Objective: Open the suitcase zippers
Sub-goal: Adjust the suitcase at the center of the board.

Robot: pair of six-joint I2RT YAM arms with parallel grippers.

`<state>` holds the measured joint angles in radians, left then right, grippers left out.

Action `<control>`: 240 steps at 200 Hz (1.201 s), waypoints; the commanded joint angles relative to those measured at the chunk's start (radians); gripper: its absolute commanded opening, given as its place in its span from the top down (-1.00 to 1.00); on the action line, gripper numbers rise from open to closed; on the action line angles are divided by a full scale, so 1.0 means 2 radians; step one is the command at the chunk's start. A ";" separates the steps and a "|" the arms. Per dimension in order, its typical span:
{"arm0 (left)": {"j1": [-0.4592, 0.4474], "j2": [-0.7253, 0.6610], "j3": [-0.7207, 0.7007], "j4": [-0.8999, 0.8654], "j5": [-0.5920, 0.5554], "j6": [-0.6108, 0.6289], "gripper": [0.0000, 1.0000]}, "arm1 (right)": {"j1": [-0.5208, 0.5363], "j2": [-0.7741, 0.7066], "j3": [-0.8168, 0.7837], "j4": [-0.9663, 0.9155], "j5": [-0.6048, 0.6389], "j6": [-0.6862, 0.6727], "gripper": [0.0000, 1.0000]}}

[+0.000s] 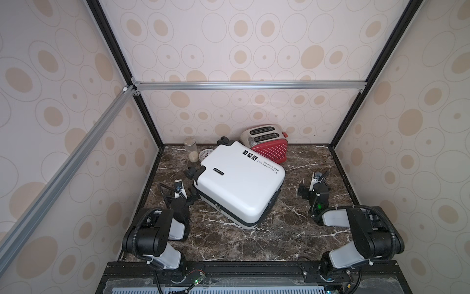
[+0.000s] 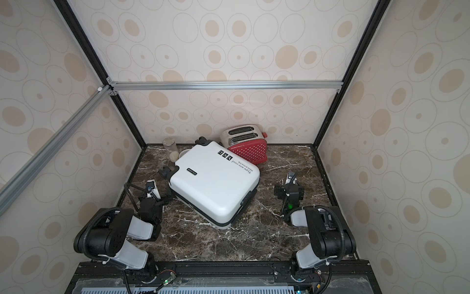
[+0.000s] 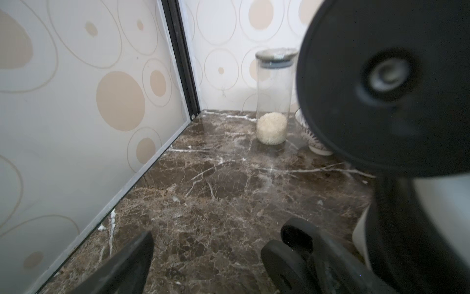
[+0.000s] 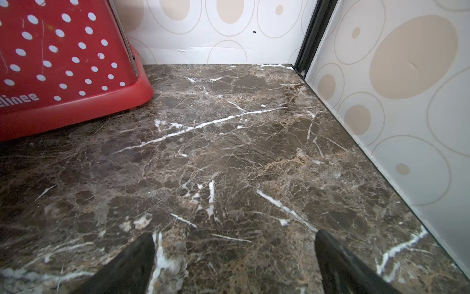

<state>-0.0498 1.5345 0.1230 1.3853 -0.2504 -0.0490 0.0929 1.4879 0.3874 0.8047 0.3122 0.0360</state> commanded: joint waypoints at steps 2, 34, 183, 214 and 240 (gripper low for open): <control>0.000 -0.048 -0.035 0.087 -0.005 0.003 -0.88 | -0.003 -0.085 0.005 -0.071 0.009 0.004 -0.99; -0.001 -0.193 -0.011 -0.067 0.006 -0.020 -0.84 | -0.002 -0.218 0.067 -0.305 -0.036 0.057 -0.99; 0.011 -0.202 0.299 -0.460 0.327 -0.181 -0.82 | 0.300 -0.407 0.135 -0.652 -0.148 0.411 -0.94; 0.016 -0.141 0.418 -0.624 0.393 -0.149 -0.75 | 0.361 -0.373 0.159 -0.657 -0.121 0.403 -0.96; 0.023 -0.105 0.463 -0.704 0.407 -0.135 -0.77 | 0.367 -0.332 0.161 -0.612 -0.155 0.411 -0.96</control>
<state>-0.0219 1.2709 0.9802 0.2424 0.4683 -0.3622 0.8139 0.7708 0.6857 -0.4725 0.0177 0.8150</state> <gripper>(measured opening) 0.881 0.979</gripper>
